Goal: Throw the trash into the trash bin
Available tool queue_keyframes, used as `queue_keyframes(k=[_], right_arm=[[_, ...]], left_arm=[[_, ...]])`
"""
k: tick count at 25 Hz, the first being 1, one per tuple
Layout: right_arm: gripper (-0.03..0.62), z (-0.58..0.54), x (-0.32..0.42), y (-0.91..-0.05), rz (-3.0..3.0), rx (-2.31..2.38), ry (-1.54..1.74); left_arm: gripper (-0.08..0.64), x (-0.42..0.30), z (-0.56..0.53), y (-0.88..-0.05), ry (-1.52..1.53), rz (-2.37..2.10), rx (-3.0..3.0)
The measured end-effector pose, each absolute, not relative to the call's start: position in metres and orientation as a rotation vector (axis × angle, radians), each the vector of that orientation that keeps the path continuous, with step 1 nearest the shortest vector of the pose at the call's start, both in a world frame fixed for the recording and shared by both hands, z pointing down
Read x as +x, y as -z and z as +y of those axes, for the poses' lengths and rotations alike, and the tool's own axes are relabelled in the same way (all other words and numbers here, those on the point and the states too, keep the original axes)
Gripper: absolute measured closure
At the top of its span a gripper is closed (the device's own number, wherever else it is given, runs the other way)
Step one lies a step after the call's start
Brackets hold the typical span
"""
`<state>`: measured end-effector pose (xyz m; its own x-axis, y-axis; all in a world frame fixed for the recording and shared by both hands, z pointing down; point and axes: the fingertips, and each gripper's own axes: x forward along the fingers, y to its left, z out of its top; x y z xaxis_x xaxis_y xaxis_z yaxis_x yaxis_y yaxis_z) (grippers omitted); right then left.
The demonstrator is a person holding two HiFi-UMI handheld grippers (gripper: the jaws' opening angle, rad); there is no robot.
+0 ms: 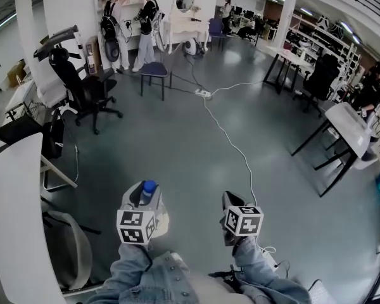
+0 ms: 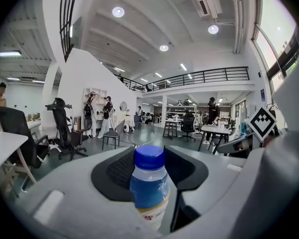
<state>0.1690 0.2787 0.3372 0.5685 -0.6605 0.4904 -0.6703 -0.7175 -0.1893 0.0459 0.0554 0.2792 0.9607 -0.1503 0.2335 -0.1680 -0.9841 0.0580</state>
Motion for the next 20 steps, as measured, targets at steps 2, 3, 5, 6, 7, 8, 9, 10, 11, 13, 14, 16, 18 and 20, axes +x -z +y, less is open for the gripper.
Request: queue_keyframes(k=[2, 3, 5, 6, 7, 8, 9, 10, 11, 13, 14, 16, 18, 20], right_arm=[[0.589, 0.264, 0.192, -0.334, -1.184, 2.763, -0.84], [0.589, 0.257, 0.202, -0.334, -1.188, 2.762, -0.834], [0.589, 0.24, 0.22, -0.336, -1.197, 2.761, -0.83], [0.589, 0.231, 0.227, -0.339, -1.203, 2.76, -0.835], [0.589, 0.222, 0.234, -0.342, -1.209, 2.755, -0.843], [0.589, 0.213, 0.241, -0.346, -1.216, 2.747, -0.855], [0.589, 0.205, 0.248, -0.35, -1.225, 2.736, -0.871], [0.589, 0.196, 0.253, -0.354, -1.239, 2.721, -0.888], [0.589, 0.186, 0.257, -0.357, -1.258, 2.703, -0.904], [0.589, 0.163, 0.264, -0.361, -1.309, 2.655, -0.92], [0.589, 0.149, 0.267, -0.362, -1.341, 2.625, -0.919], [0.589, 0.116, 0.273, -0.361, -1.421, 2.558, -0.903], [0.589, 0.078, 0.278, -0.358, -1.519, 2.486, -0.877], [0.589, 0.04, 0.28, -0.351, -1.631, 2.42, -0.841]], left_arm=[[0.365, 0.061, 0.041, -0.28, -0.347, -0.268, 3.029], [0.365, 0.067, 0.032, -0.283, -0.348, -0.28, 3.025], [0.365, 0.077, 0.015, -0.291, -0.357, -0.305, 3.015], [0.365, 0.081, 0.007, -0.296, -0.365, -0.316, 3.01], [0.365, 0.085, 0.0, -0.3, -0.373, -0.328, 3.003], [0.365, 0.088, -0.007, -0.304, -0.381, -0.34, 2.995], [0.365, 0.09, -0.012, -0.307, -0.389, -0.352, 2.987], [0.365, 0.091, -0.016, -0.31, -0.397, -0.363, 2.978], [0.365, 0.09, -0.019, -0.313, -0.406, -0.374, 2.969], [0.365, 0.085, -0.026, -0.318, -0.421, -0.413, 2.951], [0.365, 0.083, -0.032, -0.321, -0.424, -0.445, 2.938], [0.365, 0.077, -0.047, -0.325, -0.424, -0.53, 2.903], [0.365, 0.07, -0.066, -0.327, -0.414, -0.63, 2.862], [0.365, 0.061, -0.084, -0.325, -0.398, -0.738, 2.816]])
